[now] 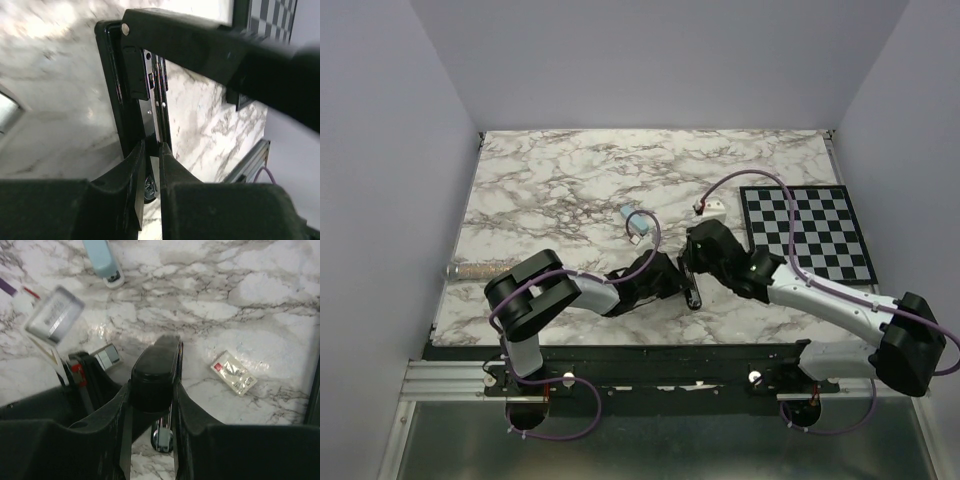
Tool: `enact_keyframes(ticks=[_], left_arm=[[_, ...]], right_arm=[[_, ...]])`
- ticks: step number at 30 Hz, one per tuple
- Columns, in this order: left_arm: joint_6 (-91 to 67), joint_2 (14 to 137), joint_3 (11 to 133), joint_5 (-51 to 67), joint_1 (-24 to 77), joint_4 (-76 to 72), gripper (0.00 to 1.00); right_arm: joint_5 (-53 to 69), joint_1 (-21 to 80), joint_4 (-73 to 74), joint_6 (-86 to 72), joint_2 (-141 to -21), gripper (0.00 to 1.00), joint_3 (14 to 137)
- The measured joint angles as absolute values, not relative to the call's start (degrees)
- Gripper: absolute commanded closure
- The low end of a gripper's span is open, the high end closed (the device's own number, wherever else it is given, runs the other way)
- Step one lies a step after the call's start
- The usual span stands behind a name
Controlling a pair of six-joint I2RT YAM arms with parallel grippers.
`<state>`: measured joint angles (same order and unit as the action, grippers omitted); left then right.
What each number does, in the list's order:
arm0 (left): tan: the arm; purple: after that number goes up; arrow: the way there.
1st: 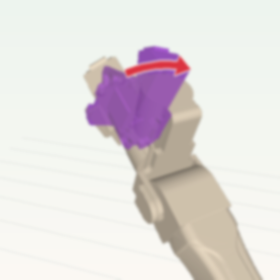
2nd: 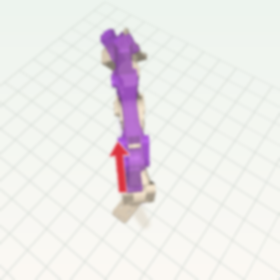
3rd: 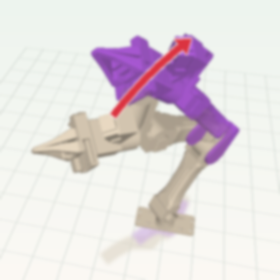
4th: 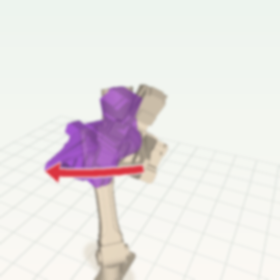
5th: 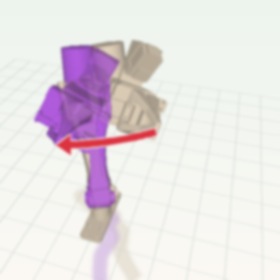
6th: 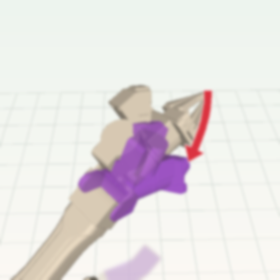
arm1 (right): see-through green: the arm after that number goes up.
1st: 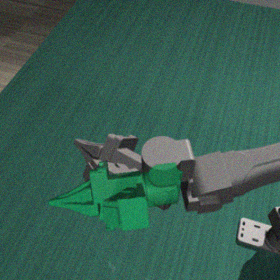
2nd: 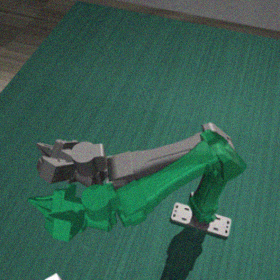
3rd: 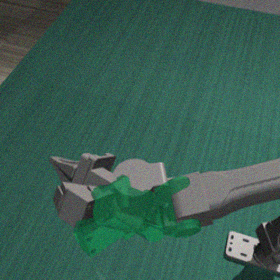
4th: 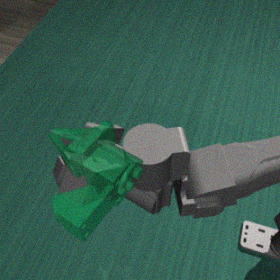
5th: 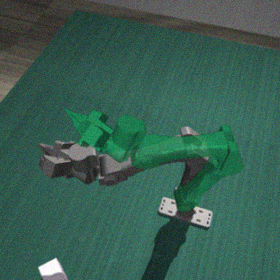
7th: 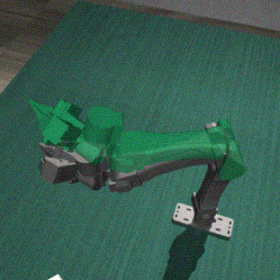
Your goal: Load the staples into the stapler
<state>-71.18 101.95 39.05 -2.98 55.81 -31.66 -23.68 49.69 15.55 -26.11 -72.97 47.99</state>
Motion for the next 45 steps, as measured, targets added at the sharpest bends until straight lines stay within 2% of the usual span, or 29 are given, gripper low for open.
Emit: enact_keyframes(ticks=[6,14,16,19,20,23,37,45], left_arm=[[-71.0,102.0,38.8,-6.2,54.1,-33.0,0.8],[-71.0,102.8,38.6,-6.4,54.8,-34.2,0.79],[-70.9,102.8,38.6,-6.3,54.7,-34.3,0.77],[-70.5,102.8,38.3,-6.4,54.7,-34.7,0.67],[-70.3,102.8,38.1,-6.4,54.7,-34.9,0.6],[-69.6,102.1,36.9,-6.6,54.6,-35.8,0.51],[-67.3,93.7,31.0,-10.9,54.3,-32.9,0.43],[-67.3,91.7,28.7,-10.9,54.3,-33.0,0.43]], right_arm=[[-17.7,54.3,24.2,-31.1,-75.6,0.88,42.9],[-15.3,55.5,25.6,-36.7,-77.1,0.88,42.0],[-15.4,55.5,26.2,-37.0,-77.6,0.88,42.6],[-15.6,55.6,27.6,-37.1,-78.6,0.88,43.9],[-15.6,55.6,28.3,-37.1,-79.0,0.88,44.5],[-15.9,55.7,30.0,-37.1,-80.3,0.88,46.3],[-14.7,51.8,34.1,-31.1,-82.6,0.87,49.2],[-16.2,49.6,37.5,-28.4,-83.5,0.87,48.2]])
